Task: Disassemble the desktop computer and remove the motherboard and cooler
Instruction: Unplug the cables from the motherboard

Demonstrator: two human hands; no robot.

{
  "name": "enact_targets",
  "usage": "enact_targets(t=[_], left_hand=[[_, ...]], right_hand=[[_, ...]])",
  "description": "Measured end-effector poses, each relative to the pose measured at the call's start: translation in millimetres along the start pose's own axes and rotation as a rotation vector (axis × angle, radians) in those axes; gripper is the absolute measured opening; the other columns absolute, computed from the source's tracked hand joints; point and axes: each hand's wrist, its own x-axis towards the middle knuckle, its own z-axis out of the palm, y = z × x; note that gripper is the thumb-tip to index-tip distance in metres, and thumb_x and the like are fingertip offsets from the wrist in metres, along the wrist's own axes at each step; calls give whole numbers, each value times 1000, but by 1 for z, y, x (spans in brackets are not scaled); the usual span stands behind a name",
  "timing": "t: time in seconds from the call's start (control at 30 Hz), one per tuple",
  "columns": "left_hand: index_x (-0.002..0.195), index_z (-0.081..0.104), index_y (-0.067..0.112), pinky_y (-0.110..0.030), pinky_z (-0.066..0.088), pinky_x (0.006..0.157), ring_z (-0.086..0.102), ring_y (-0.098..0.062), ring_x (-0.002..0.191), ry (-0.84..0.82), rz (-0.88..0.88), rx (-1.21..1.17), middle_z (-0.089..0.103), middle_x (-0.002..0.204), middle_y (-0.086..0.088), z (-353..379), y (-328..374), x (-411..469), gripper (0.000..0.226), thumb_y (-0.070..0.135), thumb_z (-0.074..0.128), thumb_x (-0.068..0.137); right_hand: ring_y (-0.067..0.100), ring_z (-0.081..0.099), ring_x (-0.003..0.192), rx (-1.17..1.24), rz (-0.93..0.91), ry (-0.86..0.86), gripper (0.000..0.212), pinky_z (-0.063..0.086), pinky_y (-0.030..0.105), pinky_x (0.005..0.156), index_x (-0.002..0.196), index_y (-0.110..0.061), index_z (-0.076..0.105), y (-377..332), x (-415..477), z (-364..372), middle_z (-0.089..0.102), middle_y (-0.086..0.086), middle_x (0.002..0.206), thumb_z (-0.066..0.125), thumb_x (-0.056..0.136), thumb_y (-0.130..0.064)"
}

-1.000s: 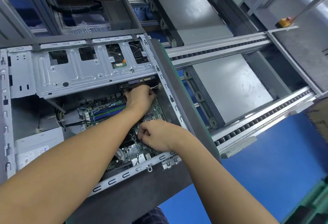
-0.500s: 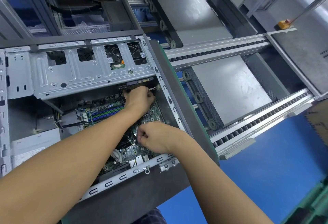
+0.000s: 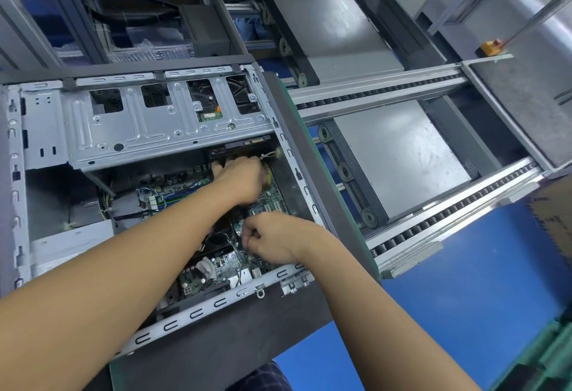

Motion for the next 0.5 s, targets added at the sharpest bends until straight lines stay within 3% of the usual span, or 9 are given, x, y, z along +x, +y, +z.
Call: enact_targets(t=[0.07,0.17,0.3,0.4,0.5], left_hand=[[87,55,32,-51,24,108,48,-24,116,-60,54,-7,57,114,3,-9,-7,-11,13,24,54,98],[94,53,30,-39,35,99,53,-20,106,-117,168,-116,59,106,7,-18,-20,-28,7,31,53,101],[93,57,25,-28,43,80,58,-16,92,-139,230,-454,64,96,6,-23,-45,-48,10,18,57,99],[95,59,21,-36,45,95,63,-22,99,-135,225,-631,71,100,0,-25,-54,-55,13,9,55,99],[101,61,24,-34,46,99,64,-19,103,-154,273,-593,70,103,6,-25,-51,-56,17,8,54,99]], right_hand=[[21,56,79,-1,7,-14,20,47,30,72,104,-10,65,-1,0,0,63,2,90,48,95,-15],[24,60,88,8,10,-25,19,52,36,82,104,-10,65,-2,-1,-1,68,7,101,49,95,-15],[25,61,92,1,11,-21,19,52,36,84,105,-11,66,-3,-2,-2,68,7,103,50,96,-17],[24,62,92,-16,20,-13,19,52,37,85,105,-11,67,-5,-4,-3,69,6,105,50,96,-18],[25,64,88,-32,30,7,17,54,39,82,97,-12,66,-8,-6,-2,71,5,97,50,93,-17]])
